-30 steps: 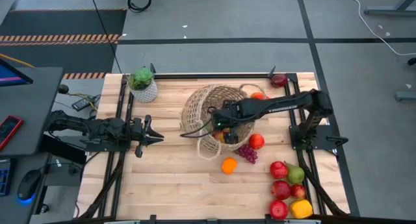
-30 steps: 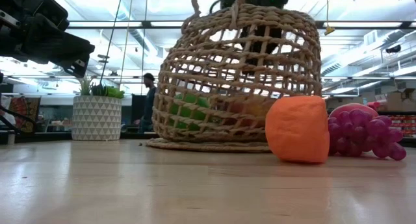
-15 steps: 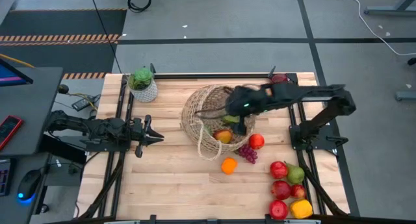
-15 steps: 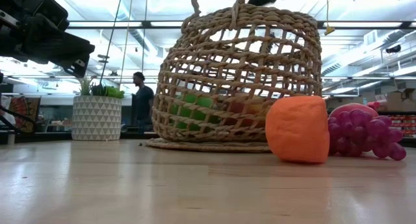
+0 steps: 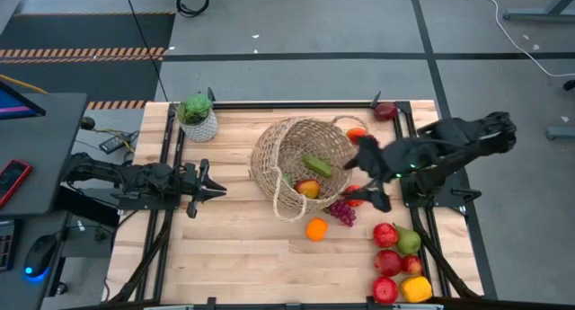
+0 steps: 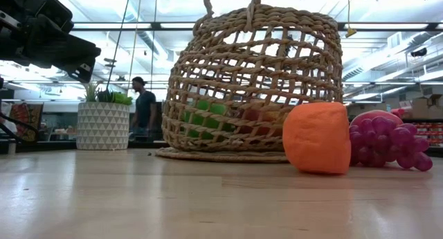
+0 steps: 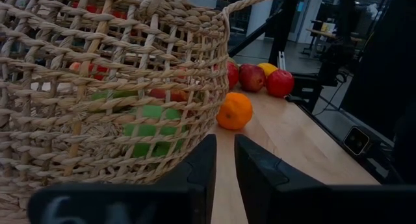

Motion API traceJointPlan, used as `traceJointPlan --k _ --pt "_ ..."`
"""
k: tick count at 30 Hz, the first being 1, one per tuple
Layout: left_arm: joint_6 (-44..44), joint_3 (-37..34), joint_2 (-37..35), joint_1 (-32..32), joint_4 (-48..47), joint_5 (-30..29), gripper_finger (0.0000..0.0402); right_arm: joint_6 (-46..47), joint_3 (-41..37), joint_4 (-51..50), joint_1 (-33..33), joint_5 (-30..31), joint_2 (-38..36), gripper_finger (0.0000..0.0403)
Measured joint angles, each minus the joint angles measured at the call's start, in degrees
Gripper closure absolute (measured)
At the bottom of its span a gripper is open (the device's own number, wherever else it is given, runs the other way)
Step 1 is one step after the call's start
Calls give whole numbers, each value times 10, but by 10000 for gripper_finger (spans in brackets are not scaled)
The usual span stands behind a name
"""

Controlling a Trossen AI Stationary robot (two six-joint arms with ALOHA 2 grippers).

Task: Build produce basket
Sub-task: Put the red mango into the woven basket

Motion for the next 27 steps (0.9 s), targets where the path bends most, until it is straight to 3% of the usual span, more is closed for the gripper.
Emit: traceJointPlan --k 6,13,19,27 --pt "0 0 0 0 0 0 346 59 -6 -70 26 68 -58 12" --pt "0 0 0 0 0 0 340 31 6 37 -18 53 -130 12" --pt "0 0 0 0 0 0 342 29 13 26 -131 46 -159 12" --pt "0 0 0 0 0 0 343 14 13 -6 -337 -62 -130 14"
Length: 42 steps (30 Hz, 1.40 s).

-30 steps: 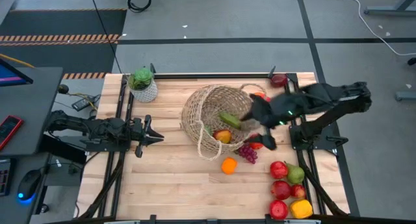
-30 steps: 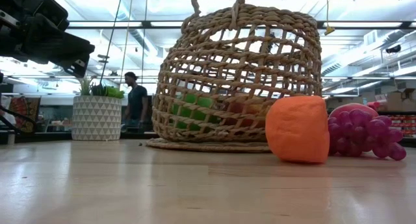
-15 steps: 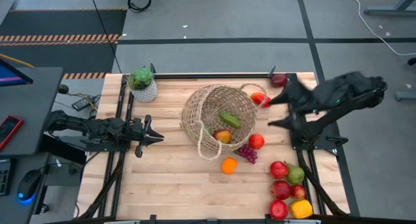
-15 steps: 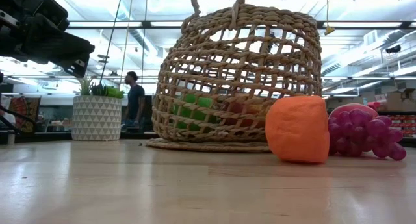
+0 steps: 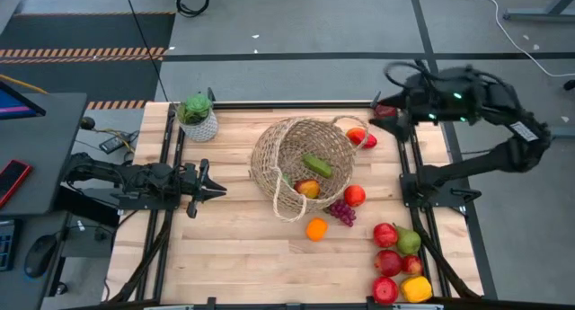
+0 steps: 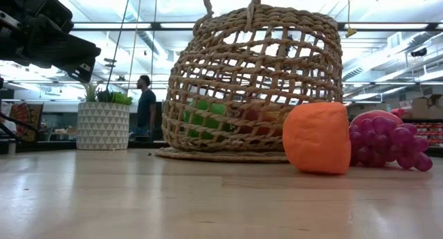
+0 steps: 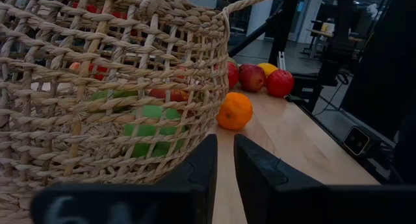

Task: Build produce basket
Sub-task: Put the red mango into the woven basket

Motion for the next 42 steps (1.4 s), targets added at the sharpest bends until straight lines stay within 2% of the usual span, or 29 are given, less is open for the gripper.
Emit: traceJointPlan --k 3,7,14,19,24,28,32,42 --pt "0 0 0 0 0 0 340 -2 0 10 -65 -26 27 22" --pt "0 0 0 0 0 0 339 21 0 20 -128 -26 58 34" --pt "0 0 0 0 0 0 346 60 0 2 -202 -26 105 50" --pt "0 0 0 0 0 0 341 56 0 -69 -237 -43 138 51" --pt "0 0 0 0 0 0 339 23 0 -147 -266 -52 175 51" --pt "0 0 0 0 0 0 344 -5 0 -142 -303 -84 216 51" --pt "0 0 0 0 0 0 346 -44 0 -123 -334 -90 261 50" --pt "0 0 0 0 0 0 340 -146 0 -132 -383 -146 373 50"
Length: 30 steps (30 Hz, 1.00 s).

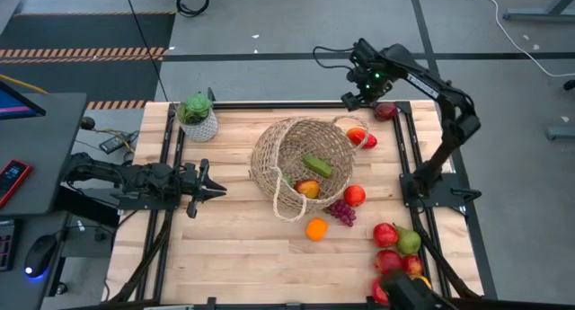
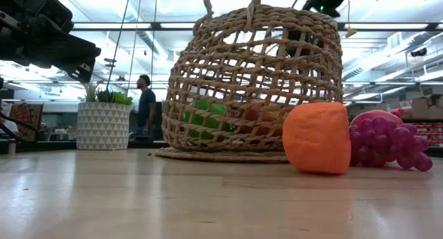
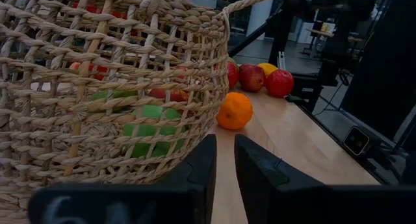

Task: Build produce basket
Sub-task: Put the red mango into the woven basket

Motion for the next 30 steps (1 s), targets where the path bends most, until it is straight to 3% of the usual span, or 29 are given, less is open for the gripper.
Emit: traceJointPlan --k 15,24,30 --pt "0 0 0 0 0 0 339 -44 -49 -36 0 15 41 50" --pt "0 0 0 0 0 0 346 -117 -134 14 5 34 41 47" --pt "0 0 0 0 0 0 339 -156 -177 55 6 55 40 15"
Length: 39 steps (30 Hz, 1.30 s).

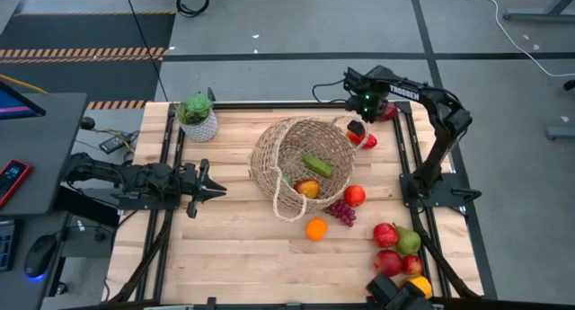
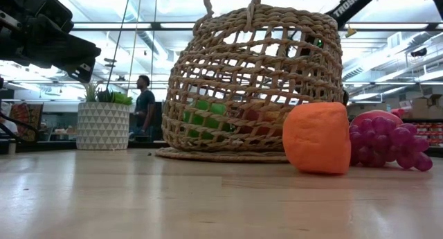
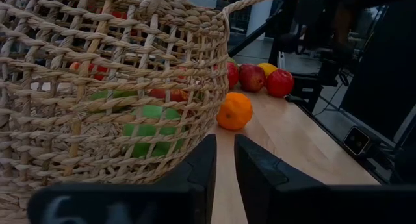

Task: Build produce basket
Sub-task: Put the red mango into the woven basket

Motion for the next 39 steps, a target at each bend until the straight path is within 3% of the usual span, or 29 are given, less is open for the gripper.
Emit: traceJointPlan --k 25,39 --pt "0 0 0 0 0 0 344 -25 -121 175 24 40 0 9" --pt "0 0 0 0 0 0 340 -27 -121 192 24 41 0 89"
